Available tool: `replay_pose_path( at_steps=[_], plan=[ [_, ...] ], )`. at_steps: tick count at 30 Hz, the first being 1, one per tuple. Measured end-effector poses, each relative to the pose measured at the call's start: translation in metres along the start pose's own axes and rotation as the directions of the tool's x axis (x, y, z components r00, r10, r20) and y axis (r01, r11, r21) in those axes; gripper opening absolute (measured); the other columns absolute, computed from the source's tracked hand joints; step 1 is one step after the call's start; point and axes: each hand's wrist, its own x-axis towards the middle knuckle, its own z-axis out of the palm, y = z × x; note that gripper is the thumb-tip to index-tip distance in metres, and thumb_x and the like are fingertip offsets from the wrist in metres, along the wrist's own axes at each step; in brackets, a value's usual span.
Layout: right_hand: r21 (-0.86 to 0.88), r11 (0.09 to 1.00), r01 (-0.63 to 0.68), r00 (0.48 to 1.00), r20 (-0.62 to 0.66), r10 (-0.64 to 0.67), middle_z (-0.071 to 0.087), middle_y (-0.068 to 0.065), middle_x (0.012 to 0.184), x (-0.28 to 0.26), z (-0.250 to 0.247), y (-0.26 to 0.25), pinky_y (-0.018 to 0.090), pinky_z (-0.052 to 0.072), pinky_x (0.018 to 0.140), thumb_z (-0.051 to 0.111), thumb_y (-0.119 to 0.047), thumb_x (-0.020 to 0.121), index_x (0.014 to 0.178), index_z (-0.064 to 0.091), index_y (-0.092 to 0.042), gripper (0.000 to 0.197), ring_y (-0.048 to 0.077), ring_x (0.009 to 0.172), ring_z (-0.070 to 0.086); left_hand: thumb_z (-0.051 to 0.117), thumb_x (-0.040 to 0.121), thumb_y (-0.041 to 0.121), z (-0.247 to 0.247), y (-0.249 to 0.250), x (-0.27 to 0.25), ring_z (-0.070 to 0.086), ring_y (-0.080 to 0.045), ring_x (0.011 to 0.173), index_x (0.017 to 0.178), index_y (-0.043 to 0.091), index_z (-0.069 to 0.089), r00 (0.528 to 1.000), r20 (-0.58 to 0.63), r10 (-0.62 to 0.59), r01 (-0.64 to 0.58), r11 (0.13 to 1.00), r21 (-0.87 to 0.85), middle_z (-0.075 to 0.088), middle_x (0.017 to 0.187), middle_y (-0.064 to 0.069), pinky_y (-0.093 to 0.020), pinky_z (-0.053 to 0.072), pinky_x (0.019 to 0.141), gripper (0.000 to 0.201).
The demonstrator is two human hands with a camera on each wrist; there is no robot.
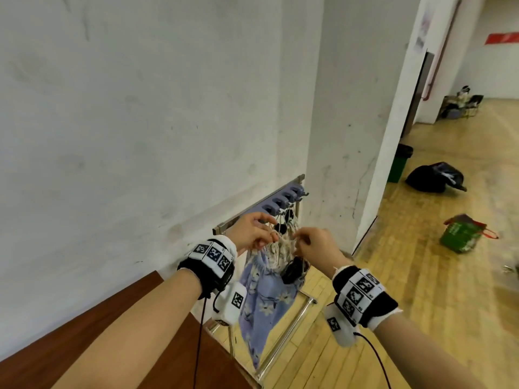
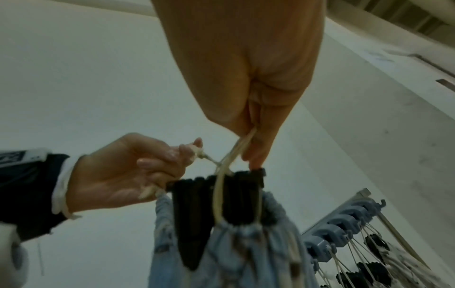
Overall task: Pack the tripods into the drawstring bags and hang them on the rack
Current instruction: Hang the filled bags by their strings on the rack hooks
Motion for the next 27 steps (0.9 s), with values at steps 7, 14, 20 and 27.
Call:
replay_pose_path(
  at_steps=[7,14,20,27],
  plan=[
    [0.458,0.887,-0.061,0.974,-0.167,0.154,0.058,-0.006,0.063,0.041,0.0,0.01,0.009,0.037,0.048,0.051,-0.01,0.096,0.096,0.065,-0.014,0.015,-0.004,0.045,0.049,0.067,0.081,-0.003,0.005,-0.012,0.067,0.057,-0.005,0.055,0.087,0.016,0.064,0.979,-0.086,0.184,-0.141,0.92,0.364,0.064,0.072,0.003,-0.023,0.05,0.053,0.021],
    [0.554,0.828,-0.09,0.972,-0.131,0.193,0.061,-0.008,0.06,0.095,-0.02,0.028,0.016,0.042,0.049,0.067,-0.021,0.089,0.085,0.07,-0.011,0.011,-0.002,0.047,0.049,0.065,0.08,0.001,0.006,-0.009,0.142,0.064,-0.018,0.07,0.091,0.029,0.059,0.897,-0.163,0.412,-0.301,0.837,0.457,0.068,0.085,-0.001,-0.024,0.056,0.066,0.03],
    [0.581,0.796,-0.172,0.975,-0.014,0.221,0.058,-0.007,0.059,0.141,-0.028,0.053,0.016,0.039,0.045,0.067,-0.02,0.09,0.099,0.068,0.002,0.024,0.003,0.045,0.046,0.079,0.074,0.01,-0.003,-0.007,0.206,0.045,-0.017,0.048,0.046,0.02,0.049,0.92,-0.245,0.307,-0.245,0.936,0.255,0.048,0.048,0.004,-0.027,0.039,0.051,0.042],
    [0.682,0.699,-0.215,0.97,0.063,0.236,0.055,-0.012,0.054,0.18,-0.028,0.087,0.016,0.039,0.048,0.06,-0.012,0.093,0.099,0.066,0.001,0.015,0.004,0.047,0.042,0.07,0.083,0.012,-0.012,-0.016,0.263,0.063,-0.018,0.077,0.1,-0.003,0.07,0.985,0.165,0.054,-0.049,0.998,-0.033,0.071,0.083,-0.012,-0.029,0.053,0.079,0.023]
  ],
)
